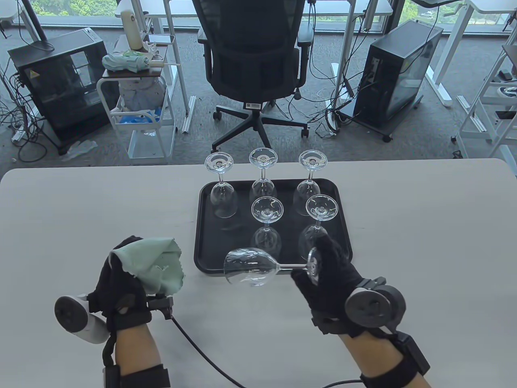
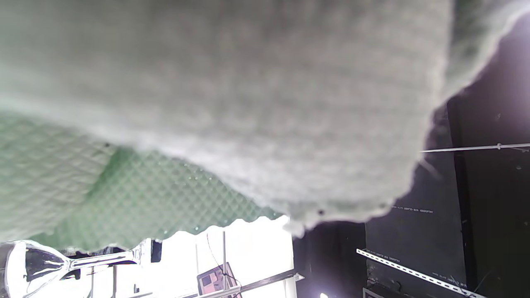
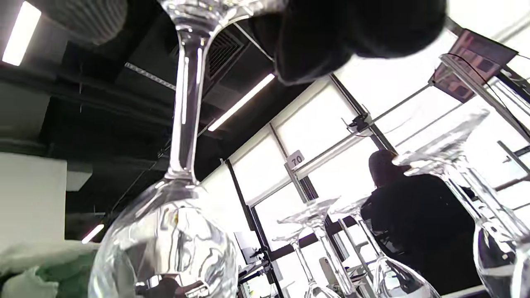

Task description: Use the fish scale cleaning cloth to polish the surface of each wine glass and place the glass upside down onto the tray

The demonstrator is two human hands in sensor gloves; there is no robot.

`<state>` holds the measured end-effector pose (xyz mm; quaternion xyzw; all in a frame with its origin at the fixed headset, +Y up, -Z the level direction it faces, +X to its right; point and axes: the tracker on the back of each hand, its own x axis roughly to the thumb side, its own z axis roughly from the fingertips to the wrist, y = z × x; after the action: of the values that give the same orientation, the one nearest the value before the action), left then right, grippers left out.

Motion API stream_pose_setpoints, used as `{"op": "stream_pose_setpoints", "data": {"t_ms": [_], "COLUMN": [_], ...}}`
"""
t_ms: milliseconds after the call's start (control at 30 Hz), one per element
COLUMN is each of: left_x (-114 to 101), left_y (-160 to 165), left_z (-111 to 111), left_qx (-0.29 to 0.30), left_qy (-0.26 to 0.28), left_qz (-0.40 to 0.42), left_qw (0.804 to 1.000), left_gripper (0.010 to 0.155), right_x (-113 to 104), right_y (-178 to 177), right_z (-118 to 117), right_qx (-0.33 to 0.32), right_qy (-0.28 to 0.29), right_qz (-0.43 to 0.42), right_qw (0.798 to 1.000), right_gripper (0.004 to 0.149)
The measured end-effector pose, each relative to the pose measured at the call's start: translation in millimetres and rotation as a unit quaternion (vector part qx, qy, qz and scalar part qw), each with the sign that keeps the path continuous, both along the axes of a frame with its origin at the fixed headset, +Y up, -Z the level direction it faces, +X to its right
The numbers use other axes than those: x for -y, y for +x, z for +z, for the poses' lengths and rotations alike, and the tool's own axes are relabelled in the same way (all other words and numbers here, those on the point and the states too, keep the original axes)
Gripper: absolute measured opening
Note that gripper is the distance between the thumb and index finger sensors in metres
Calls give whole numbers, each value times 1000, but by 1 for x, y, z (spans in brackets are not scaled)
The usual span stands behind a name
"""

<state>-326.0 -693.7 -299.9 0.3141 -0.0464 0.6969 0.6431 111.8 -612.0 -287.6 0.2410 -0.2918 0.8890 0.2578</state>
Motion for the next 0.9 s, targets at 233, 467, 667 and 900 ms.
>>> {"op": "stream_pose_setpoints", "data": {"t_ms": [233, 467, 667, 900], "left_x": [-1, -1, -1, -1], "left_y": [-2, -2, -2, -1], "left_z": [1, 0, 0, 0], "left_qx": [-4, 5, 8, 11], "left_qy": [3, 6, 10, 12], "left_qz": [0, 11, 17, 17], "left_qw": [1000, 1000, 1000, 1000], "left_gripper": [50, 50, 50, 50], "right_x": [-13, 17, 25, 22], "right_y": [-121, -181, -189, -192], "right_z": [-36, -71, -92, -107], "right_qx": [123, 175, 201, 181], "right_qy": [-2, -55, -103, -221], "right_qz": [211, 270, 264, 212], "right_qw": [970, 945, 938, 935], "right_gripper": [79, 77, 75, 77]}}
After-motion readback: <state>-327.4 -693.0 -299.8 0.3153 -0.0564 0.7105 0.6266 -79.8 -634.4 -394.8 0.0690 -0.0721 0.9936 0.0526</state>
